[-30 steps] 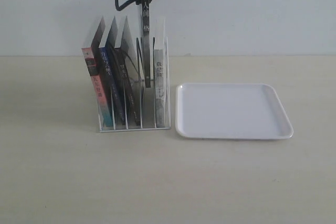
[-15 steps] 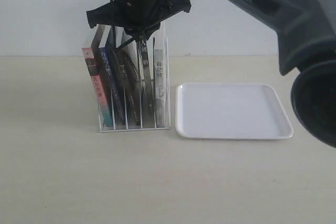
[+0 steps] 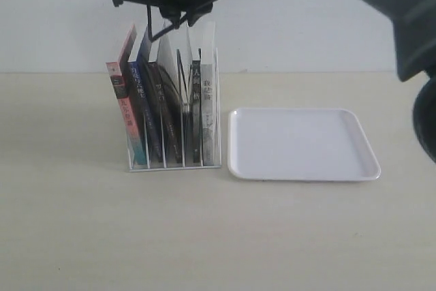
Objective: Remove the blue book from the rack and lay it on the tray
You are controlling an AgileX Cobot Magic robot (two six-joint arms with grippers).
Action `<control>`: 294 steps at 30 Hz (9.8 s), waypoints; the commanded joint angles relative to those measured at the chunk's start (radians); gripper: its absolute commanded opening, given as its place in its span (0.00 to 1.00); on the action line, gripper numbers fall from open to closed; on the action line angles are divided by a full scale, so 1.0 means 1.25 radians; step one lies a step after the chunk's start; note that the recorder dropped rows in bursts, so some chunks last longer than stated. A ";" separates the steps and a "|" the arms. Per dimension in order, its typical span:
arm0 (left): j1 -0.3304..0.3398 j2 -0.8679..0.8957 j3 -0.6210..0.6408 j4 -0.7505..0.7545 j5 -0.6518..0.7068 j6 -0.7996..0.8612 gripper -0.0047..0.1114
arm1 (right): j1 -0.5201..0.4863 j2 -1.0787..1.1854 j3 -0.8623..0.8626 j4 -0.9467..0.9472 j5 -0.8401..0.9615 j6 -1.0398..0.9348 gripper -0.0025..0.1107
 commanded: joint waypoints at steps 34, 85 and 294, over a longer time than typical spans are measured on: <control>0.001 -0.002 -0.001 -0.003 -0.006 0.000 0.08 | 0.046 0.077 -0.004 0.094 -0.126 -0.017 0.33; 0.001 -0.002 -0.001 -0.003 -0.006 0.000 0.08 | 0.039 -0.097 -0.004 -0.001 -0.005 -0.024 0.02; 0.001 -0.002 -0.001 -0.003 -0.006 0.000 0.08 | -0.501 -1.755 1.794 0.257 -0.840 -0.419 0.03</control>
